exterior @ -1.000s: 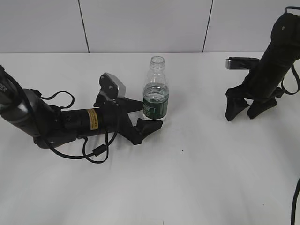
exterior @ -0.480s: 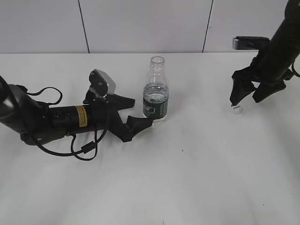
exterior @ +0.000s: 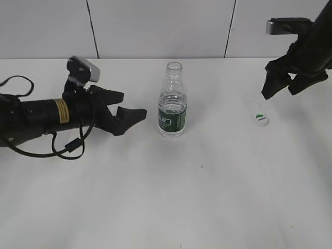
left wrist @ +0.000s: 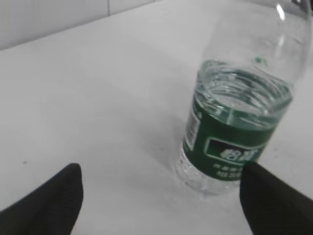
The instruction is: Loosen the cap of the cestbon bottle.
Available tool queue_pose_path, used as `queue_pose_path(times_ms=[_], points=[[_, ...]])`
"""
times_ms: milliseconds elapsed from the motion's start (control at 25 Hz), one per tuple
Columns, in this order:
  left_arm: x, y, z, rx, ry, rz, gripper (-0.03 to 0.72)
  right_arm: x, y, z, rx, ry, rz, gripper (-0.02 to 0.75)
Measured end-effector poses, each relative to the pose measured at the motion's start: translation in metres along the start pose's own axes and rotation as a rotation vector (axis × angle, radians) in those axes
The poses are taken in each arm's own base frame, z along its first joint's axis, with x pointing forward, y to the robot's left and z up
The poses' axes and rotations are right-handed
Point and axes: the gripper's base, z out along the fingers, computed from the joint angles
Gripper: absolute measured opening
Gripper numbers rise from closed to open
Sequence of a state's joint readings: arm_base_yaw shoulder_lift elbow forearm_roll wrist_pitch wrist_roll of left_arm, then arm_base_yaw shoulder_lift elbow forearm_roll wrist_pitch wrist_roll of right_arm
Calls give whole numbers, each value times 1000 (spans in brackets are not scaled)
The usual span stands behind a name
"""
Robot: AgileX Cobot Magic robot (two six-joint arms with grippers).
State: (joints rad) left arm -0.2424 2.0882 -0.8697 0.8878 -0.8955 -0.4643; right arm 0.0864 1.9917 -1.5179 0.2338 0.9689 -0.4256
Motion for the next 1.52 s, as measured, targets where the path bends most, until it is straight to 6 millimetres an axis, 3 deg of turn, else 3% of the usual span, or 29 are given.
queue_pose_path(times_ms=[440, 640, 880, 1120, 1280, 1440, 1520], points=[[-48, 23, -38, -334, 245, 69, 590, -11, -2, -56, 180, -218, -86, 582], [-80, 44, -55, -552, 358, 78, 571, -7, -11, -68, 303, -192, -75, 582], [-103, 67, -78, -795, 603, 58, 557, 9, -16, -68, 350, -22, -12, 582], [-126, 66, -96, -703, 841, -121, 557, 24, -10, -67, 292, 133, 54, 582], [-142, 65, -112, -661, 934, -231, 557, 25, 2, -67, 153, 131, 74, 582], [-148, 65, -134, -653, 991, -333, 556, 24, 14, -84, 88, 67, 75, 582], [-150, 64, -145, -641, 992, -396, 556, 27, 18, -102, 98, 24, 66, 582]])
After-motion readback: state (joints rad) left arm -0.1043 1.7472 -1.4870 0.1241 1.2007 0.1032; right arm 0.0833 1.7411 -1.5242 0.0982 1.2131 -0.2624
